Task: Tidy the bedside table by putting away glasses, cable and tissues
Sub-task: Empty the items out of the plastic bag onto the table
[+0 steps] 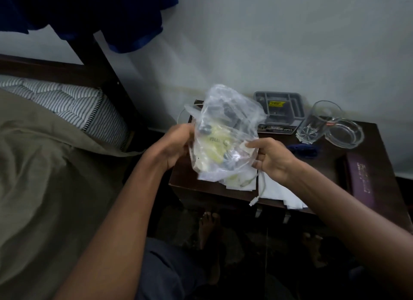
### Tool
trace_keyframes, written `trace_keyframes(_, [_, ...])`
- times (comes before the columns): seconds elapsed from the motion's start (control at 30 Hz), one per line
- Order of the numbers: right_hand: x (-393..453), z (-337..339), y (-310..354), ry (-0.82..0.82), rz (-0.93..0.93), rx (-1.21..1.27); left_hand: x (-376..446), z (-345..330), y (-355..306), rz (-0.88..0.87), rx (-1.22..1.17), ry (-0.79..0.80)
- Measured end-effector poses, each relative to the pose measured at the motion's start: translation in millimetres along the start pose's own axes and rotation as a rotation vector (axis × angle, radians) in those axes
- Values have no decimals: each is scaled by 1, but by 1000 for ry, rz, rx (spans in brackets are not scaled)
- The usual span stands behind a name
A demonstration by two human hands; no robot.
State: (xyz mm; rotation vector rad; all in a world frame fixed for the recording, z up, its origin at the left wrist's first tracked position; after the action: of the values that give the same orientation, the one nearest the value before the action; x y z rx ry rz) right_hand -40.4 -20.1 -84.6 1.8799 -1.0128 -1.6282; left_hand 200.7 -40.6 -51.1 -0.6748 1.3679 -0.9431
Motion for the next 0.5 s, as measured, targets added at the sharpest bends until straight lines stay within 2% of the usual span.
trace_keyframes(0.1, [-7, -1, -2, 7, 47, -30, -4, -7, -7, -40, -254, 93])
trace_keyframes(0.2, [-13, -1, 0, -2, 98, -46, -8, -19, -15, -16, -385, 242])
trace_keyframes(0.27, [-17, 3, 5, 12, 126, -59, -10, -26, -17, -28, -282, 277])
trace_keyframes(0.33, [-20, 8, 10, 48, 142, -96, -8, -29, -15, -23, -154, 222])
trace_keyframes(0.4, [-25, 18, 18, 51, 187, -95, -5, -40, -16, -35, -188, 205])
trace_keyframes(0.5, [-36, 41, 31, 14, 261, 40, -14, -74, -26, -55, -278, 253])
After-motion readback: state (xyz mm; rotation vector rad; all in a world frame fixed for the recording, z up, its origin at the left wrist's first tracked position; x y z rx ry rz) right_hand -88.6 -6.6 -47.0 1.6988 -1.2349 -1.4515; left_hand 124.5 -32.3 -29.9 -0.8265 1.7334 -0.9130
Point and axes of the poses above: each hand's wrist, its own x-axis towards the middle knuckle, its own z-axis out of the back of the hand, y = z × x, the point moved 5 cm from there along x, towards the middle knuckle
